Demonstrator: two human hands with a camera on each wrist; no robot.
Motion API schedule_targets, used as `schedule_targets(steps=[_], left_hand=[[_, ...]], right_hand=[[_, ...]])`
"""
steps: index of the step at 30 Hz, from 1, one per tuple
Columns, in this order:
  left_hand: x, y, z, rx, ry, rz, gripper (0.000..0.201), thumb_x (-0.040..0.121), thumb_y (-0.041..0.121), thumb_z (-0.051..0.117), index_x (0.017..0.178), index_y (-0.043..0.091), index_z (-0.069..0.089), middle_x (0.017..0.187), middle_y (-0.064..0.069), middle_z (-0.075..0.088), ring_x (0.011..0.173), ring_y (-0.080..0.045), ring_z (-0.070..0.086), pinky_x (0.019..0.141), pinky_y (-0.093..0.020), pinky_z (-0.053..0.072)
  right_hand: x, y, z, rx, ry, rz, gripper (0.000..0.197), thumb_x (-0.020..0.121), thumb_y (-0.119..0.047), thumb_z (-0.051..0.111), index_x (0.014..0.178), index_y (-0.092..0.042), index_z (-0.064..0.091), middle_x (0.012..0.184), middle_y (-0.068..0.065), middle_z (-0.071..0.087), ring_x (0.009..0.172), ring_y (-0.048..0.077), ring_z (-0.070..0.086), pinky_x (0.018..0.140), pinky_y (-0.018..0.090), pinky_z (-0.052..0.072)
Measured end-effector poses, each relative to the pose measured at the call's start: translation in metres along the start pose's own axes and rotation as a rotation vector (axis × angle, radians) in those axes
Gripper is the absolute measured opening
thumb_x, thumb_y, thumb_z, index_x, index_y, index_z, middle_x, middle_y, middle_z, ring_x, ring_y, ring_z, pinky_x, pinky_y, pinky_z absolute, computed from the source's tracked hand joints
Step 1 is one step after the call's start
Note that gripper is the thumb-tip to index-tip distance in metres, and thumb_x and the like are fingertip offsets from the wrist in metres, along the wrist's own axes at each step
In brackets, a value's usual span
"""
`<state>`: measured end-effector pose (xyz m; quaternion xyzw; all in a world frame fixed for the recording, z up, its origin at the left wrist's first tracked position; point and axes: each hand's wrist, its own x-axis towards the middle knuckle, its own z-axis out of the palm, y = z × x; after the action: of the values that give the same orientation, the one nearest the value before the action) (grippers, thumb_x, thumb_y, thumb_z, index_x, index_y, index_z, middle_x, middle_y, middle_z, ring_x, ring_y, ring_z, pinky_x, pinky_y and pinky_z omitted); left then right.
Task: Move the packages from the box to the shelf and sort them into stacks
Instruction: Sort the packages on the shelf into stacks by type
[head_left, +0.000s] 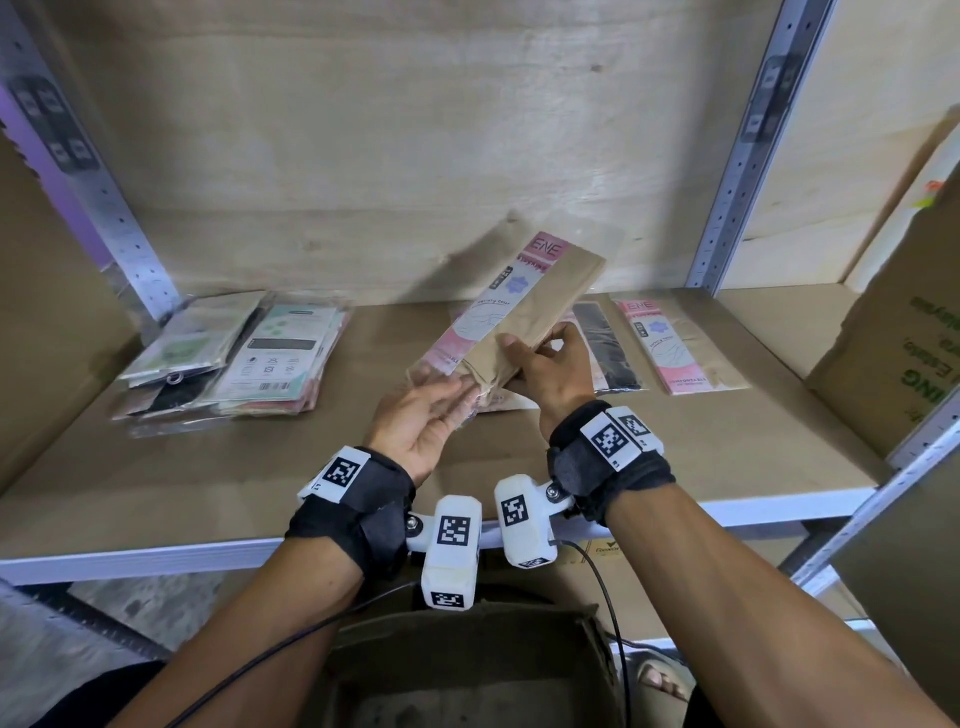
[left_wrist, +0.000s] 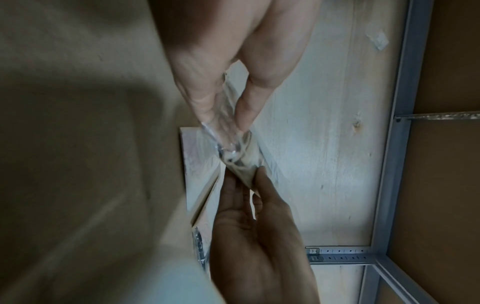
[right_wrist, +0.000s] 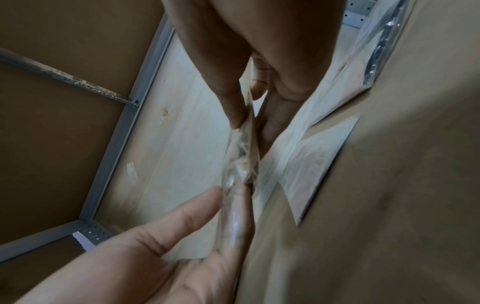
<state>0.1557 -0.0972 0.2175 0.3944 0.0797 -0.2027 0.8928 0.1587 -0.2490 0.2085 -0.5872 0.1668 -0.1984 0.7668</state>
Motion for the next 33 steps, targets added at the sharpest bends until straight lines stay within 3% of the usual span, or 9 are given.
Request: schedule_targets(steps=[4,9,11,16,20,24,28,31,33], left_hand=[[0.001,-0.001,-0.003,0.041,0.006,0.05,0.032,0.091,-0.019,0.047,0.085,0.013,0.047,0.123,-0.032,0.06,0.085,-0.027,0.071,0.075,-0.034,0.061],[0.006,-0.002,-0.008,0.16,0.085,0.127,0.016,0.095,-0.01,0.052,0.092,0.006,0.054,0.097,-0.022,0.068,0.068,-0.018,0.073,0.067,-0.026,0.062],[0.008,-0.002,-0.011,0.166,0.103,0.127,0.016,0.095,-0.006,0.055,0.11,-0.001,0.059,0.103,-0.026,0.068,0.07,-0.019,0.073,0.069,-0.026,0.062],[0.009,0.006,-0.012,0.063,0.11,0.062,0.032,0.096,-0.007,0.052,0.128,-0.008,0.053,0.123,-0.033,0.062,0.086,-0.028,0.072,0.071,-0.028,0.062],[0.011,0.009,-0.012,0.044,0.127,0.034,0.02,0.094,-0.01,0.052,0.113,-0.005,0.058,0.128,-0.03,0.06,0.111,-0.038,0.065,0.073,-0.032,0.061],[0.012,0.009,-0.018,0.067,0.147,0.038,0.027,0.091,-0.008,0.059,0.118,-0.011,0.06,0.126,-0.028,0.063,0.109,-0.033,0.066,0.069,-0.03,0.062],[0.014,0.009,-0.021,0.103,0.151,0.031,0.012,0.09,-0.006,0.062,0.102,-0.008,0.065,0.119,-0.026,0.065,0.099,-0.027,0.068,0.062,-0.024,0.062],[0.019,0.008,-0.02,0.036,0.142,0.026,0.01,0.091,-0.007,0.06,0.1,-0.005,0.064,0.126,-0.023,0.063,0.118,-0.029,0.063,0.065,-0.024,0.062],[0.021,0.007,-0.02,0.02,0.129,0.019,0.007,0.093,-0.008,0.056,0.095,-0.004,0.062,0.124,-0.024,0.061,0.113,-0.028,0.064,0.063,-0.023,0.062]], right_hand=[[-0.004,-0.002,0.0,0.019,-0.096,0.106,0.042,0.085,-0.005,0.075,0.11,-0.009,0.041,0.114,0.025,0.063,0.093,0.038,0.071,0.068,0.046,0.062],[-0.009,-0.005,0.0,-0.018,-0.177,0.142,0.05,0.085,0.002,0.071,0.119,-0.01,0.038,0.122,0.027,0.059,0.091,0.042,0.07,0.076,0.056,0.059],[-0.008,-0.005,0.0,-0.019,-0.16,0.12,0.045,0.086,0.003,0.07,0.116,-0.009,0.039,0.116,0.024,0.06,0.093,0.042,0.069,0.078,0.058,0.058],[-0.007,-0.005,-0.001,0.066,-0.146,0.121,0.038,0.086,0.006,0.068,0.105,-0.01,0.04,0.096,0.015,0.064,0.071,0.027,0.07,0.057,0.037,0.059],[-0.011,-0.002,0.001,0.121,-0.181,0.145,0.031,0.086,0.008,0.067,0.095,-0.013,0.046,0.095,0.017,0.068,0.066,0.025,0.071,0.058,0.036,0.061],[-0.013,-0.001,0.003,0.221,-0.168,0.199,0.037,0.086,0.008,0.067,0.106,-0.011,0.042,0.102,0.018,0.068,0.083,0.033,0.071,0.083,0.052,0.059],[-0.015,-0.004,0.003,0.317,-0.184,0.241,0.04,0.088,0.009,0.064,0.112,-0.012,0.04,0.103,0.019,0.068,0.078,0.029,0.072,0.056,0.032,0.06],[-0.016,-0.004,0.004,0.341,-0.188,0.243,0.038,0.088,0.008,0.064,0.111,-0.013,0.043,0.106,0.019,0.067,0.072,0.025,0.073,0.054,0.029,0.059],[-0.017,-0.005,0.004,0.351,-0.19,0.247,0.036,0.088,0.008,0.064,0.108,-0.014,0.044,0.105,0.018,0.068,0.072,0.024,0.074,0.057,0.03,0.061]])
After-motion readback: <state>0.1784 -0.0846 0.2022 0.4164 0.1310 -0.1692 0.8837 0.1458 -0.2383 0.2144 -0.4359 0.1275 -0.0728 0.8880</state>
